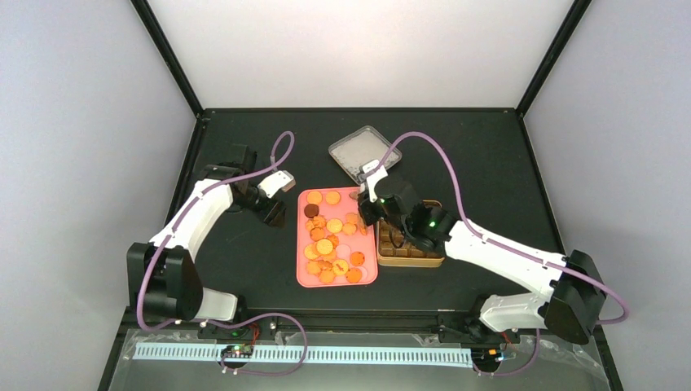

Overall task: Pack the cookies
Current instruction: Pick up the fake cookies from the plate, then place the fake cookies in the empty pocket of the box.

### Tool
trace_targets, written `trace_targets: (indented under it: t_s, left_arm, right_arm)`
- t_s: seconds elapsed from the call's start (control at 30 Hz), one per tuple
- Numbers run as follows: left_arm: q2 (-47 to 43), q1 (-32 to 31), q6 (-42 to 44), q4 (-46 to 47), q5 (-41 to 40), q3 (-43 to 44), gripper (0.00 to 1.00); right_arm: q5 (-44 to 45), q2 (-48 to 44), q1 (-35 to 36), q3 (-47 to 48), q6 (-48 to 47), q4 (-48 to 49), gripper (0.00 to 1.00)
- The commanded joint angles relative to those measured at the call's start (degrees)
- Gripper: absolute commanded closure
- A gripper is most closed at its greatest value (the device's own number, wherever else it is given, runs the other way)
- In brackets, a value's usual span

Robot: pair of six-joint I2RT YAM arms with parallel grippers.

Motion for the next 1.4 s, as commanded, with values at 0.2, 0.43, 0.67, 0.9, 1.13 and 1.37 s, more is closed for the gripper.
trace_targets:
  t_s: [0.2, 0.43, 0.67, 0.9, 1.13, 1.37]
  left_arm:
    - [-2.00, 0.40, 0.58, -1.79, 1.06, 1.28, 0.34]
    - [-1.95, 0.37, 0.80, -1.70, 1.13, 0.92, 0.34]
    - [-1.75, 0.41, 0.86, -1.85, 1.69, 1.10, 0.34]
    - [-2.06, 0.40, 1.20, -2.23, 1.51, 1.09, 0.34]
    - [-2.20, 0.35, 1.58, -2.32, 1.31, 1.36, 0.34]
    - [-2.03, 0.33, 1.57, -2.48, 1.35, 1.38, 0.34]
  right_arm:
    - [-1.88, -6.58, -7.23, 6.70, -4.13, -5.01, 0.99]
    - [-9.02, -9.31, -15.71, 5.70, -7.52, -7.80, 0.99]
    - [-11.51, -7.32, -20.84, 5.03, -9.47, -7.13, 0.99]
    - [-12.40, -4.57, -23.30, 4.71, -9.47, -5.32, 0.99]
    - [-13.51, -2.71, -24.31, 4.30, -9.50, -5.76, 0.99]
    - [-13.21, -1.10, -24.53, 3.30, -9.70, -4.94, 0.99]
